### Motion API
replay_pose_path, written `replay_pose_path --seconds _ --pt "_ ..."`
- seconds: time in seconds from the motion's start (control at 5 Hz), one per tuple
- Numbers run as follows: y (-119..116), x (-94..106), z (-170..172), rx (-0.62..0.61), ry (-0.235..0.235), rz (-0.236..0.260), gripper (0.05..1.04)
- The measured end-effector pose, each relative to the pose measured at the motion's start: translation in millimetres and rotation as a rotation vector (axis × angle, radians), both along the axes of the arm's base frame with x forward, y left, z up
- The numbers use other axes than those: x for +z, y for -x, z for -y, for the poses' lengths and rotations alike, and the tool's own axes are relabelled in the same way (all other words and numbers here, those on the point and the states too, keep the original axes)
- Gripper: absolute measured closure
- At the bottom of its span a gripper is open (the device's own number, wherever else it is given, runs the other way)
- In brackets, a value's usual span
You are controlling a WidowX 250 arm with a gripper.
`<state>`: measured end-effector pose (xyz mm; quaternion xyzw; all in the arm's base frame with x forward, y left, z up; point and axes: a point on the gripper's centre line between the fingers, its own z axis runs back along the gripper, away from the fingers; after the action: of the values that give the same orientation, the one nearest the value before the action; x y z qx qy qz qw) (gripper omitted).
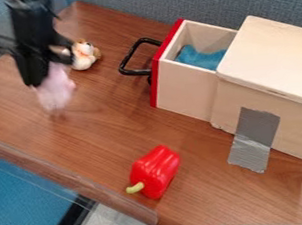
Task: Move the pink rabbit to the lower left corner of the table
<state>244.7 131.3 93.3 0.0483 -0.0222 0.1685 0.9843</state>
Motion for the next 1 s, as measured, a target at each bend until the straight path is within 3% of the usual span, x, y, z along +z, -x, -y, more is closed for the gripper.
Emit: replay_pose_path --seconds 0.2,0.4,0.6,0.8,1.0 --pt "-5 -10.4 -40 0.055 -0.014 -0.022 1.028" --pt "-10 -12.6 -68 0.106 -0.043 -0.009 1.028" --pt "-14 -12.9 -86 0.15 -0.044 0.004 1.028" --pt "-7 -31.4 -93 0.144 -0.076 -0.052 1.028" --pt "8 -48.7 -91 0.134 -0.077 -0.118 1.009"
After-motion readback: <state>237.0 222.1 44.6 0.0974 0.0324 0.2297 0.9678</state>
